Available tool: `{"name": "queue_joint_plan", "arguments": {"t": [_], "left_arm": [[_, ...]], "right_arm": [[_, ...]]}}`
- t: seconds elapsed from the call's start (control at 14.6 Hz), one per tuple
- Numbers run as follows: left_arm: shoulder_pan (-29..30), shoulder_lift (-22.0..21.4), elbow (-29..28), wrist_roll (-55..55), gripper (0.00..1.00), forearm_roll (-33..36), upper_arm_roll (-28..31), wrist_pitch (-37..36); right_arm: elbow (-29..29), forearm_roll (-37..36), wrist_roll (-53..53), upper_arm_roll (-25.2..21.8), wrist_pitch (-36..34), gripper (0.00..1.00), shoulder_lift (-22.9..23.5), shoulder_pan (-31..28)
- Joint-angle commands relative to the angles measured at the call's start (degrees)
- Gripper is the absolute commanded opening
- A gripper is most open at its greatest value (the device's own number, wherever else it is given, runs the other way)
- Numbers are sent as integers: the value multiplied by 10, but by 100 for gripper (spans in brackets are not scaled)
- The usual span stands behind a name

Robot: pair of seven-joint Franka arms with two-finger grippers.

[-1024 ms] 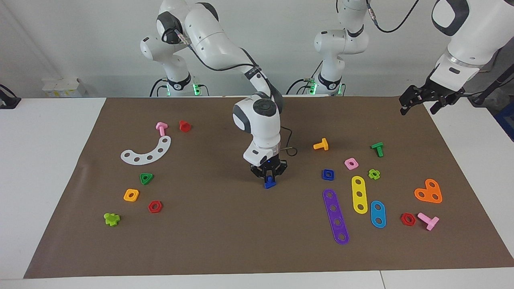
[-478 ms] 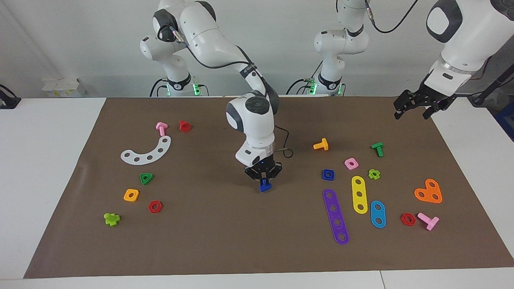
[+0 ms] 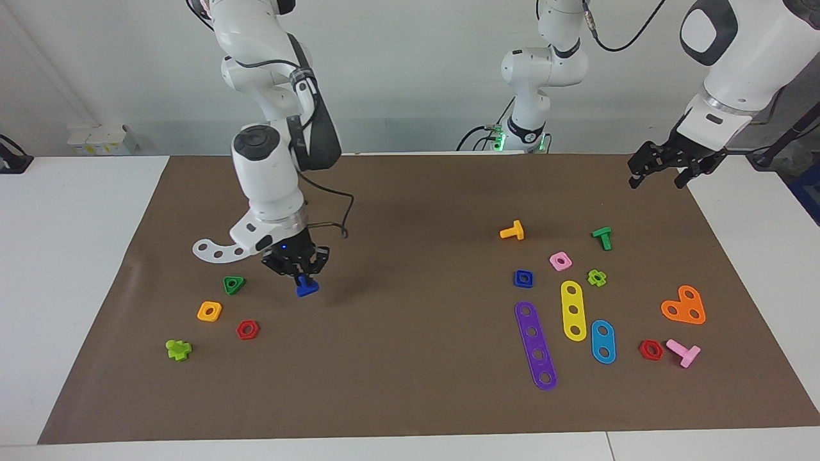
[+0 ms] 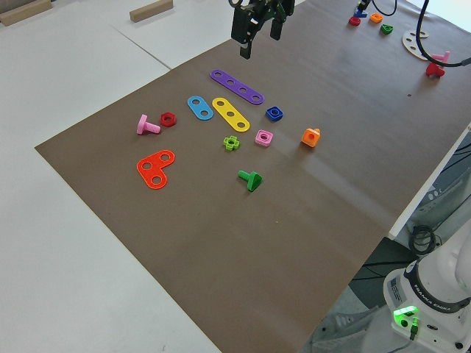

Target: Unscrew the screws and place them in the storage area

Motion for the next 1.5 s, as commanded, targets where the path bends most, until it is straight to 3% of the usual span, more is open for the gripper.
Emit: {"name": "queue_joint_plan", "arguments": {"t": [0.0,0.2,0.75,0.82,0.89,0.96,1.16,1.43], "left_arm": [[-2,-17,-21,-2,100,-9,6,11],[-2,-17,-21,-2,100,-8,6,11],[-2,-17,-20,-2,100,-8,6,14],[-2,-16,-19,-2,100,-8,6,15],[-2,-16,-19,-2,100,-8,6,16],[-2,-16,-19,-2,100,-8,6,14],[-2,-17,-18,-2,100,-8,6,14],[-2,-17,-18,-2,100,-8,6,11]], "right_arm": [[-77,3,-71,11,44,0,-29,-56],[-115,5,-69,11,80,0,-28,-66],[-125,6,-74,11,120,1,-2,-88],[-125,6,-73,11,120,36,-1,-91],[-123,6,-69,11,120,84,0,-90],[-114,6,-70,11,120,100,1,-91],[-69,6,-65,10,80,100,-14,-88],[67,-4,-8,8,-110,100,-31,-91]]}}
